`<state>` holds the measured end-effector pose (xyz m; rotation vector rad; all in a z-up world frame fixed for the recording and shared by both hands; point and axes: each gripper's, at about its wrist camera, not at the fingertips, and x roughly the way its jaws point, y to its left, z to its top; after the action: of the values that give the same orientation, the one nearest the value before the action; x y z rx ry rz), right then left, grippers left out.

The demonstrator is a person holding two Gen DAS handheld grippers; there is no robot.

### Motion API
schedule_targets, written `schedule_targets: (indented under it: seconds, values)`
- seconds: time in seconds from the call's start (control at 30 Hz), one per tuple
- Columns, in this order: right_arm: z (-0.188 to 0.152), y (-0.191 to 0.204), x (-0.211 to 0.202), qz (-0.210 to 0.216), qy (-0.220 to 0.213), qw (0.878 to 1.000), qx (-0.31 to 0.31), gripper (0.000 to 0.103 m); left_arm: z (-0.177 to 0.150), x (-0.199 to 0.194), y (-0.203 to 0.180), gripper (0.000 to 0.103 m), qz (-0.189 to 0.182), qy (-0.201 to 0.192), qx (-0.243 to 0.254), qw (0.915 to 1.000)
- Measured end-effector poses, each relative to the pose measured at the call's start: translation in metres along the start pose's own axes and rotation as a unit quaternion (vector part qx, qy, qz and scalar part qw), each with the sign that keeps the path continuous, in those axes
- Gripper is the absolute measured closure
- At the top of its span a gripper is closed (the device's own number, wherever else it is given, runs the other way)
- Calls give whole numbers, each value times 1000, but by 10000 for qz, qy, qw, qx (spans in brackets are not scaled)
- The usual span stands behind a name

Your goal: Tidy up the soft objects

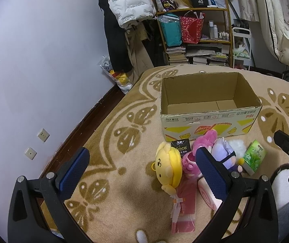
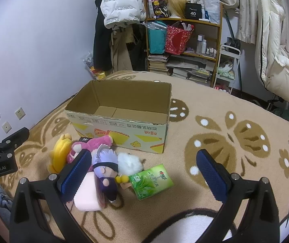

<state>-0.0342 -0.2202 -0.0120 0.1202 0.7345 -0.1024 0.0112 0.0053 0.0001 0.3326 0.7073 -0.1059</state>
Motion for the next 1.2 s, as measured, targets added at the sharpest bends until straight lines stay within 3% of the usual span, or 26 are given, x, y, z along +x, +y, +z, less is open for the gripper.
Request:
schedule_targets:
  seconds: [0.23, 0.4, 0.67, 0.9, 1.07, 1.2]
  values:
    - [0, -1, 0, 27, 23, 10000, 19, 0, 2, 3, 0, 0, 32, -20, 79, 10000]
    - [0, -3, 4, 14, 104, 9999, 64, 0, 7, 13, 8, 0, -140, 4, -9, 9999]
    - [8, -9, 22, -10, 206, 9996, 213, 0, 17, 38, 11, 0, 22, -87, 205, 9998]
    - [9, -12, 41, -136, 423, 9988, 193, 0, 8, 78, 13, 0, -36, 410, 123, 9991]
    - [8, -17, 57, -215, 614, 9977, 207, 0, 1, 108, 20, 0, -324, 1001, -304, 9940]
    - [8, -19, 66, -213, 699, 9971, 212, 0, -1, 118, 23, 0, -286, 1115, -424, 9925]
